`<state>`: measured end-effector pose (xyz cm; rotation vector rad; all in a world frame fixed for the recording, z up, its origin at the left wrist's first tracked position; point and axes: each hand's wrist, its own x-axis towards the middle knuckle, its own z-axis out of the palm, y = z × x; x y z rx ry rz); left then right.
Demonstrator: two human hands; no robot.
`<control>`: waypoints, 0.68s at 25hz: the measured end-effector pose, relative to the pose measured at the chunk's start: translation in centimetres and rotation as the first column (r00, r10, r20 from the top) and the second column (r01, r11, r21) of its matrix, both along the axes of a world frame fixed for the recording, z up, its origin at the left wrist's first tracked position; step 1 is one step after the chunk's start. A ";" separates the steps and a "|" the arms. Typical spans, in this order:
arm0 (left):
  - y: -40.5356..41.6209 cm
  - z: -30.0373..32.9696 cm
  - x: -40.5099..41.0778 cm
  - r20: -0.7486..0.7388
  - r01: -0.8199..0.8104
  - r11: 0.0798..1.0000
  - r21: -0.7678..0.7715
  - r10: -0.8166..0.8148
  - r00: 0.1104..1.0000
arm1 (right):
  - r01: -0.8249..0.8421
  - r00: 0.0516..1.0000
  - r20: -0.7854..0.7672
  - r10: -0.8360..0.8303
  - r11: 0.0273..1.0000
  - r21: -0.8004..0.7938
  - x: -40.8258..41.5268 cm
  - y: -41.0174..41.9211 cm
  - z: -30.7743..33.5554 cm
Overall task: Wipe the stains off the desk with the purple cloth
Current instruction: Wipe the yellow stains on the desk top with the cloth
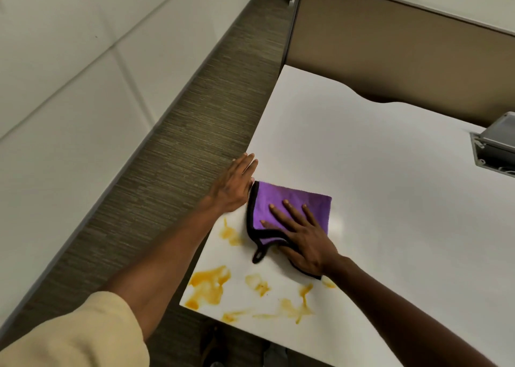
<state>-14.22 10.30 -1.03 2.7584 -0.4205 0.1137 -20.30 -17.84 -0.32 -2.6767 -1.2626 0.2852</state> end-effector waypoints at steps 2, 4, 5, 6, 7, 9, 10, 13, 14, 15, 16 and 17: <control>-0.2 -0.1 0.0 -0.016 -0.007 1.000 -0.008 0.007 1.000 | -0.067 0.998 -0.003 0.067 0.998 0.018 0.2 -3.5 0.2; -1.0 -0.1 0.0 -0.010 0.018 1.000 -0.022 -0.018 1.000 | 0.033 0.999 -0.008 -0.033 0.999 0.017 1.7 -5.3 0.9; -1.5 -0.1 0.3 -0.011 0.028 0.999 -0.017 -0.028 1.000 | 0.147 0.989 -0.013 -0.147 0.989 0.016 2.4 -5.0 1.2; -2.0 -0.1 0.7 -0.018 0.031 1.000 -0.002 -0.031 0.999 | 0.263 0.965 -0.015 -0.263 0.965 0.008 2.7 -3.8 1.5; -2.4 -0.1 1.0 -0.028 0.027 0.999 0.021 -0.027 0.999 | 0.351 0.936 -0.004 -0.351 0.936 -0.011 2.4 -2.2 1.7; -2.8 -0.1 1.8 -0.037 0.025 0.999 0.047 -0.024 0.999 | 0.372 0.928 0.027 -0.371 0.927 -0.048 0.4 0.6 1.5; -2.8 -0.1 2.1 -0.036 0.035 0.999 0.034 -0.034 0.999 | 0.313 0.950 0.029 -0.312 0.948 -0.061 -1.0 1.1 1.1; -2.6 -0.3 2.2 0.004 0.054 0.998 -0.019 -0.054 0.999 | 0.102 0.995 0.002 -0.102 0.993 -0.057 -4.0 -1.8 0.4; -2.6 -0.4 2.1 0.013 0.048 0.998 -0.028 -0.048 0.999 | 0.066 0.998 -0.016 -0.066 0.997 -0.031 -4.0 -3.2 0.6; -2.6 -0.4 2.1 0.014 0.041 0.999 -0.031 -0.041 0.999 | 0.062 0.998 -0.033 -0.062 0.998 -0.007 -3.7 -4.5 0.8; -2.7 -0.5 2.1 0.011 0.039 0.999 -0.023 -0.039 0.999 | 0.099 0.994 -0.048 -0.098 0.995 0.007 -3.1 -5.5 1.1; -2.8 -0.5 2.2 0.015 0.045 0.999 -0.004 -0.045 0.999 | 0.177 0.983 -0.049 -0.176 0.984 0.011 -2.5 -6.0 1.3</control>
